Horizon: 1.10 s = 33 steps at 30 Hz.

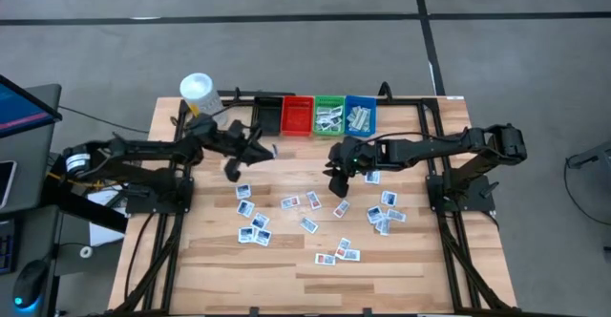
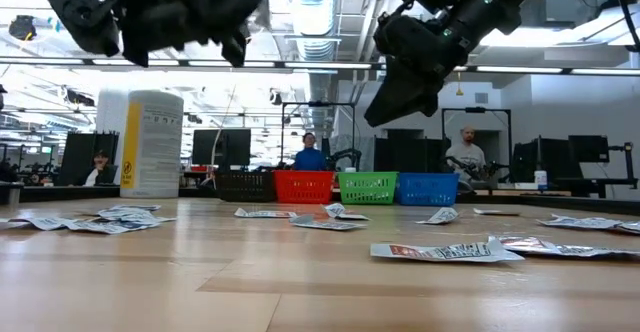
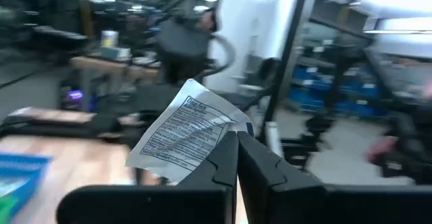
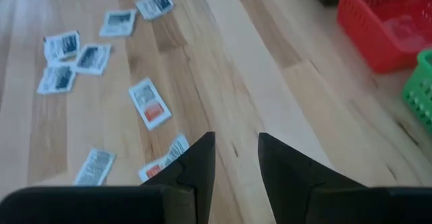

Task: Pick & Place First Aid Supplies
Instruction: Put the alcohol pad into the red bin

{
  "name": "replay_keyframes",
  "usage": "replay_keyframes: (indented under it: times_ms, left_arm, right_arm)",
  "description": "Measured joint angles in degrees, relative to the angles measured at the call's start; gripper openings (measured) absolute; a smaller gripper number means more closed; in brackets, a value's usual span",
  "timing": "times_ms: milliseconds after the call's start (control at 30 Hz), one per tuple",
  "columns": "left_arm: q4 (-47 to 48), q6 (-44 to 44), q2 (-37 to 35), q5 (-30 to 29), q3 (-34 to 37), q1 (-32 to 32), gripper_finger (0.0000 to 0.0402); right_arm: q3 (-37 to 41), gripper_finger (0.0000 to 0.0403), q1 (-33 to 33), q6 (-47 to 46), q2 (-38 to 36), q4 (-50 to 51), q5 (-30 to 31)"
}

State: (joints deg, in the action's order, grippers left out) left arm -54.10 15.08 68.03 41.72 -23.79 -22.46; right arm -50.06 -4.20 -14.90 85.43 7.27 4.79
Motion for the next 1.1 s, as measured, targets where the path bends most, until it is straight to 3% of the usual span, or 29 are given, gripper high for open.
replay_keyframes:
  times_ms: [267, 533, 1100]
  left_arm:
    - [-4.36, 5.26, -3.95, 7.06, 0.0, 1.8, 0.0008]
    - [-14.46, 5.7, -3.96, 7.13, -0.02, 3.84, 0.0008]
    - [-14.76, 2.33, -3.94, 6.99, -0.02, 1.99, 0.0008]
  right_arm:
    - [0.02, 0.0107, -0.05, -0.13, 0.0, -1.12, 1.71]
    - [0.02, 0.0107, -0.22, 0.02, 0.0, -1.92, 2.82]
    - [0.02, 0.0107, -2.41, -0.11, 0.13, -2.17, 2.94]
